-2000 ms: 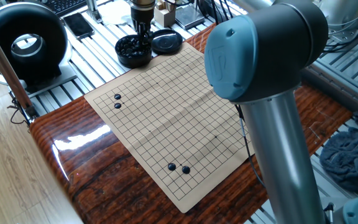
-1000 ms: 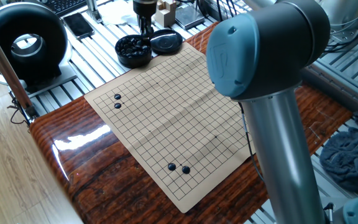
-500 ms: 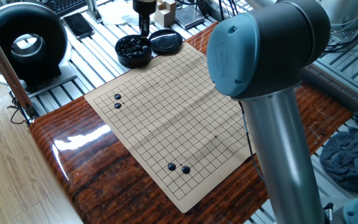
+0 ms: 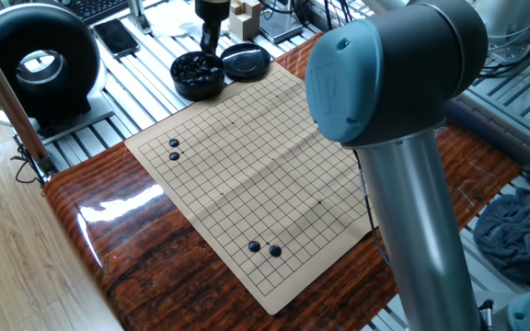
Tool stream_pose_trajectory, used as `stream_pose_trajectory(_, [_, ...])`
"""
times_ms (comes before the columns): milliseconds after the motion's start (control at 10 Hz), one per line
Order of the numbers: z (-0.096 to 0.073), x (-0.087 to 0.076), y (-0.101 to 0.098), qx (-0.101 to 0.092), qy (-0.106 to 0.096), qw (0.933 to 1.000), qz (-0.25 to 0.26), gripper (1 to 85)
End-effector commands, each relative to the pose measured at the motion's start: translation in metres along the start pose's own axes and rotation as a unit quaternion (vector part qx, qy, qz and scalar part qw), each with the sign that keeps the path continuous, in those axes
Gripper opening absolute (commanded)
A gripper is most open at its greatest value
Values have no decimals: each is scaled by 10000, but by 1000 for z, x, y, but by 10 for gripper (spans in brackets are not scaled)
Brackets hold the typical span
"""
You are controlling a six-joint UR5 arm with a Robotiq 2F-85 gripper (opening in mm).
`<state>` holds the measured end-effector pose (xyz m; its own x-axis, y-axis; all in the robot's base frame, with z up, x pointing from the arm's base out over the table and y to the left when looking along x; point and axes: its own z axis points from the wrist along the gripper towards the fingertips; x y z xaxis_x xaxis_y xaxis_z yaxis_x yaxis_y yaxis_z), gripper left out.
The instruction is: Play the first move as black on the 3-4 point in the upper right corner of the Go board
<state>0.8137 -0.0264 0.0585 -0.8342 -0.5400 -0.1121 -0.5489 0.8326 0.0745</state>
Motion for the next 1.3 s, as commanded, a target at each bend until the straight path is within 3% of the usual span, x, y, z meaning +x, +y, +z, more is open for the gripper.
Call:
stream_pose_trajectory(0, [-1,-6,18,-299,-59,9932,1120,13])
stream_pose_trajectory(100, [-2,5,25,-351,228,9903,1325,13])
stream_pose_trajectory(200, [-3,0,10,14,215,9901,1386,13])
stream_pose_trajectory(300, [-6,-6,1,261,194,9891,1434,13])
stream_pose_trajectory(400, [-7,-11,2,275,147,9884,1486,13])
stream_pose_trajectory(600, [-2,-28,-1,215,-153,9866,1611,37])
stream_pose_trajectory(1000, [5,-56,9,-283,-689,9749,2097,193])
stream_pose_trajectory(1200, [7,-56,4,-208,-658,9744,2141,227])
